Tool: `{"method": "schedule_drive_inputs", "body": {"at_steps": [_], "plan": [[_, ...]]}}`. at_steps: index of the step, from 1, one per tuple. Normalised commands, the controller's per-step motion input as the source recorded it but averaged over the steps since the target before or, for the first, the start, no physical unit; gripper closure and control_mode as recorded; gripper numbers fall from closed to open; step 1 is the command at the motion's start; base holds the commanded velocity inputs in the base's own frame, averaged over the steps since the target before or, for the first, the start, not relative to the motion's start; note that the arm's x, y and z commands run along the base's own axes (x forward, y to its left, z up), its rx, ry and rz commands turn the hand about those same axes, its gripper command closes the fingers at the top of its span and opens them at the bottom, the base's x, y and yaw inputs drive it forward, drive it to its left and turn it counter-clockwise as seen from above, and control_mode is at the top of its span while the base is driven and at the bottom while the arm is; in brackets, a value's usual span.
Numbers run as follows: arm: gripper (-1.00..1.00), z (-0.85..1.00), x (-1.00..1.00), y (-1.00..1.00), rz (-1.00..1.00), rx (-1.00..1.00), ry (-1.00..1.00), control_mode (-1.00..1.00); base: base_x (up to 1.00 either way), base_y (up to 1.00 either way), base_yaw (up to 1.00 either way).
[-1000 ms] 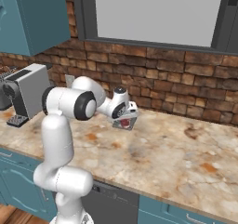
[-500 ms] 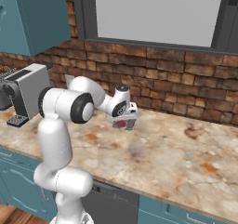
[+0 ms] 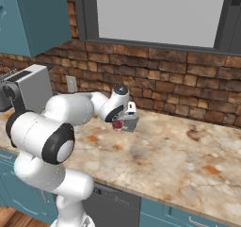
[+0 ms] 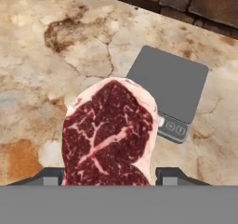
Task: Take the steak from the fridge and place it on the digital scale on the counter by the fridge. Wait a few seconds for a reading, then move it to the plate on the dining counter.
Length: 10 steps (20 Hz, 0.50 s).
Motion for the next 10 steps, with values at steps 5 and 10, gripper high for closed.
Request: {"method": "schedule_drive_inputs", "body": {"at_steps": [5, 10], "plan": [[1.0, 1.0, -0.64, 0.28, -0.05, 0.09, 0.0, -1.0, 0.0, 0.0, 0.0], [1.0, 1.0, -0.66, 0.23, -0.11, 0.11, 0.05, -1.0, 0.0, 0.0, 0.0]]}}
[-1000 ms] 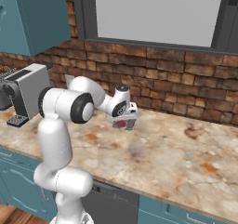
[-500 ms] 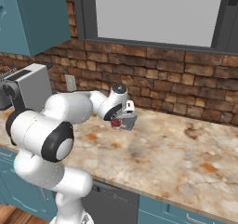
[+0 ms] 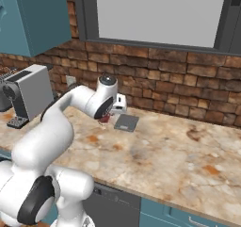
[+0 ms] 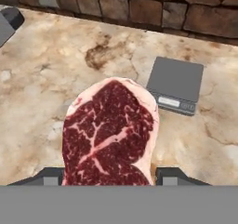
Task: Take the steak from the fridge and place it on the digital scale on the counter by the fridge. Wait a few seconds for a reading, then move it to the plate on the dining counter.
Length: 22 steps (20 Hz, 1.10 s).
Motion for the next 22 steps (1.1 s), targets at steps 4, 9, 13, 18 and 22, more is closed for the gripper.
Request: {"method": "schedule_drive_inputs", "body": {"at_steps": [4, 9, 13, 18, 22], "plan": [[1.0, 1.0, -0.68, 0.01, -0.16, 0.13, 0.19, -1.0, 0.0, 0.0, 0.0], [1.0, 0.68, -0.58, 0.01, -0.21, 0.06, 0.21, -1.0, 0.0, 0.0, 0.0], [1.0, 0.34, -0.74, 0.02, -0.23, 0.05, 0.21, -1.0, 0.0, 0.0, 0.0], [1.0, 0.04, -0.62, 0.03, -0.25, 0.0, 0.22, -1.0, 0.0, 0.0, 0.0], [1.0, 0.0, -0.72, 0.16, -0.21, -0.03, 0.08, -1.0, 0.0, 0.0, 0.0]]}}
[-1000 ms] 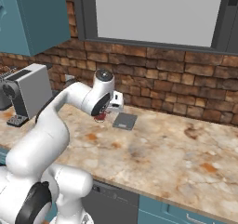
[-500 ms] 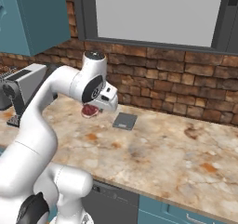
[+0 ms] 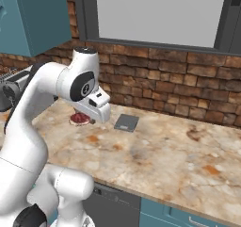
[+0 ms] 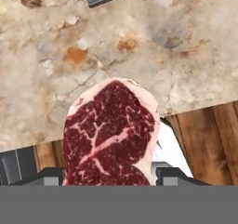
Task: Take the steak from the fridge and place it on the digital scale on the counter by the fridge. Wait a few seconds for a reading, then move it to the plate on the dining counter.
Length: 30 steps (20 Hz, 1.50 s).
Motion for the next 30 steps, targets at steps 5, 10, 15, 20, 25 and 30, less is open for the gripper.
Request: {"method": "schedule_drive_inputs", "body": {"at_steps": [5, 10, 15, 20, 25, 30], "plan": [[1.0, 0.0, 0.0, 0.0, 0.0, 0.0, 0.0, 1.0, -0.78, -0.05, -0.24], [1.0, 0.0, 0.0, 0.0, 0.0, 0.0, 0.0, 1.0, -0.61, -0.83, -0.52], [1.0, 0.0, 0.0, 0.0, 0.0, 0.0, 0.0, 1.0, -0.35, -0.84, -0.6], [1.0, 0.0, 0.0, 0.0, 0.0, 0.0, 0.0, 1.0, -0.48, -0.74, -0.6], [1.0, 0.0, 0.0, 0.0, 0.0, 0.0, 0.0, 1.0, -0.96, -0.24, -0.58], [1.0, 0.0, 0.0, 0.0, 0.0, 0.0, 0.0, 1.0, -1.0, -0.01, -0.54]]}}
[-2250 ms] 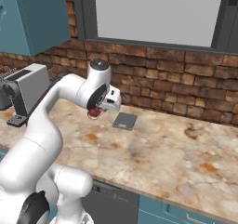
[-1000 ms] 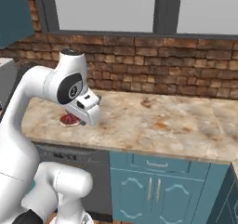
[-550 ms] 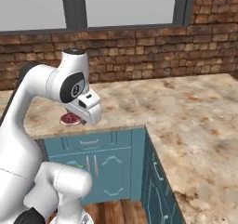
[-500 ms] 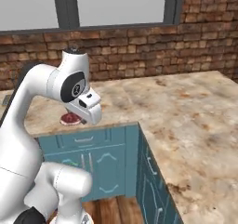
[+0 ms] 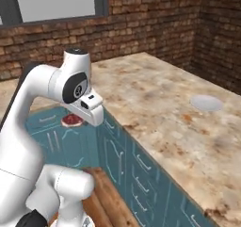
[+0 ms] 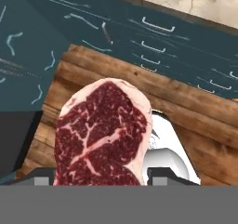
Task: Take the steak from the fridge and place it on the digital scale on the counter by the fridge. Wait a few seconds for a reading, then move it to the plate on the dining counter.
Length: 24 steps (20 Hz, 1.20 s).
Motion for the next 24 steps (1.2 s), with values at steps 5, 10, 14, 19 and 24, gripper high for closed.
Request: {"method": "schedule_drive_inputs", "body": {"at_steps": [5, 10, 14, 19, 24], "plan": [[1.0, 0.0, 0.0, 0.0, 0.0, 0.0, 0.0, 1.0, -0.88, -0.52, -0.52], [1.0, 0.0, 0.0, 0.0, 0.0, 0.0, 0.0, 1.0, -0.32, -0.98, -0.45], [1.0, 0.0, 0.0, 0.0, 0.0, 0.0, 0.0, 1.0, 0.12, -0.82, -0.4], [1.0, 0.0, 0.0, 0.0, 0.0, 0.0, 0.0, 1.0, 0.03, -0.92, -0.35], [1.0, 0.0, 0.0, 0.0, 0.0, 0.0, 0.0, 1.0, 0.03, -1.0, -0.24]]}}
